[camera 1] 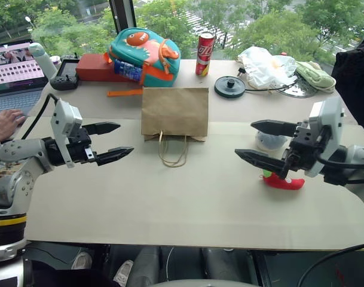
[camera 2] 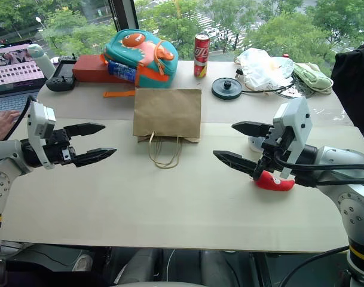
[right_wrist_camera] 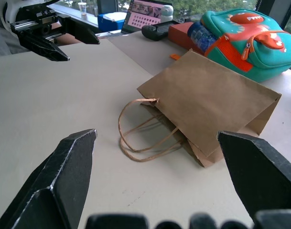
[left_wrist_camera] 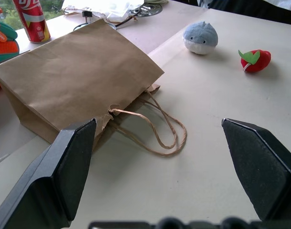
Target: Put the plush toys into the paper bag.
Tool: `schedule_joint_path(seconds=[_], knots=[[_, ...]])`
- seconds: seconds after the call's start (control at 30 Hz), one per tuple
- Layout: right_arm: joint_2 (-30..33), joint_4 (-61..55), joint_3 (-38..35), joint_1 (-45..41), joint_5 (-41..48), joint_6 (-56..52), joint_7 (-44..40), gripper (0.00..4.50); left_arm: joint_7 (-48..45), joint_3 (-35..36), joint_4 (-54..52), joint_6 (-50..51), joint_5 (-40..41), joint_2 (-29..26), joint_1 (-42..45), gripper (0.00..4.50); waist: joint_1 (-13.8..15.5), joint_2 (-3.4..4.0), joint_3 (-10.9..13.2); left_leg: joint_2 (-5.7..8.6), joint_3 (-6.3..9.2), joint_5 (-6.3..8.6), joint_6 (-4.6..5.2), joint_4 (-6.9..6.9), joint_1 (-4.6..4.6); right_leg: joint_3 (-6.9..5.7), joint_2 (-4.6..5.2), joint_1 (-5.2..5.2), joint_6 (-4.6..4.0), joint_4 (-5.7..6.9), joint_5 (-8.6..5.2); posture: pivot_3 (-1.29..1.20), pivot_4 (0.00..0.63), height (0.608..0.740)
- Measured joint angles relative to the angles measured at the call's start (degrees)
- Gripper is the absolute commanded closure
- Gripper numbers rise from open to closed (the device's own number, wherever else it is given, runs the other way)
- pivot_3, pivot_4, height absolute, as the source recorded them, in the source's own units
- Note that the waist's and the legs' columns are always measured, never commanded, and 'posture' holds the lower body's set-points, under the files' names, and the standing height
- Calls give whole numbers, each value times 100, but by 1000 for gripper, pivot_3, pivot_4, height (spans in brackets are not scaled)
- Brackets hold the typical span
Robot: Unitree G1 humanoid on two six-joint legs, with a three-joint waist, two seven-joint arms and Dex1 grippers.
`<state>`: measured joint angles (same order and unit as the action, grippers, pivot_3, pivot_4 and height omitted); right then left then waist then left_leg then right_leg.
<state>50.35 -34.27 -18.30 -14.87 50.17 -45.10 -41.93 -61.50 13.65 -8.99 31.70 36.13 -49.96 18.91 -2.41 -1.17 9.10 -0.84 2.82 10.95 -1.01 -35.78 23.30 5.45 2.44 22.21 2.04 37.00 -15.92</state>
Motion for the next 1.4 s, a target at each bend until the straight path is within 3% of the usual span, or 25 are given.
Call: schedule_joint_path(seconds=[0.3, 0.43, 0.53, 0.63, 0.8, 1.03, 1.4], knots=[[-9, -22, 28, 60, -3, 0, 111, 18, -211, -60, 386, -378, -289, -58, 30, 0, -2, 0, 0, 0, 0, 0, 0, 0, -1, 0, -1, 0, -2, 0, 1, 0, 150, 739], [-46, -126, 93, 76, 5, 0, 230, 18, -387, -519, 1025, -1932, -1308, -73, 151, 0, 11, 0, 0, 1, -2, 0, 0, 0, -1, 0, 0, 0, -4, -1, 2, 0, 150, 739], [-57, -233, 129, 129, 43, -18, 370, 18, -129, -1170, 2081, -4146, -2697, 45, 756, 0, 82, 0, 0, 3, -1, 0, 0, -4, 3, 0, 1, -1, -5, -2, 3, 0, 150, 739], [-98, -411, 106, 219, 79, -57, 570, 18, 564, -1737, 3239, -5924, -3895, 406, 1592, 0, 174, 0, 0, 9, -1, 0, 0, -9, 11, 0, 5, -1, -3, -8, 5, 0, 150, 739], [-130, -711, 48, 313, 292, -107, 892, 18, 1691, -2508, 4803, -7530, -5223, 986, 2357, 0, 163, 0, 0, 10, 2, 4, 7, -9, 26, -3, 6, 7, 0, -11, 6, 0, 150, 739], [-142, -971, -29, 436, 547, -138, 1302, 18, 3187, -3188, 6558, -8382, -6347, 1611, 3238, 0, 140, -2, 0, 13, 5, 4, 7, -13, 24, -5, 4, 4, 1, 1, 6, 0, 150, 739], [-73, -1351, -240, 788, 963, -161, 1803, 18, 3788, -3387, 7665, -8582, -6501, 2273, 3901, 0, 146, -3, 0, 15, 9, 3, 7, -15, 24, -7, 4, 3, 1, 5, 6, 0, 150, 739]])
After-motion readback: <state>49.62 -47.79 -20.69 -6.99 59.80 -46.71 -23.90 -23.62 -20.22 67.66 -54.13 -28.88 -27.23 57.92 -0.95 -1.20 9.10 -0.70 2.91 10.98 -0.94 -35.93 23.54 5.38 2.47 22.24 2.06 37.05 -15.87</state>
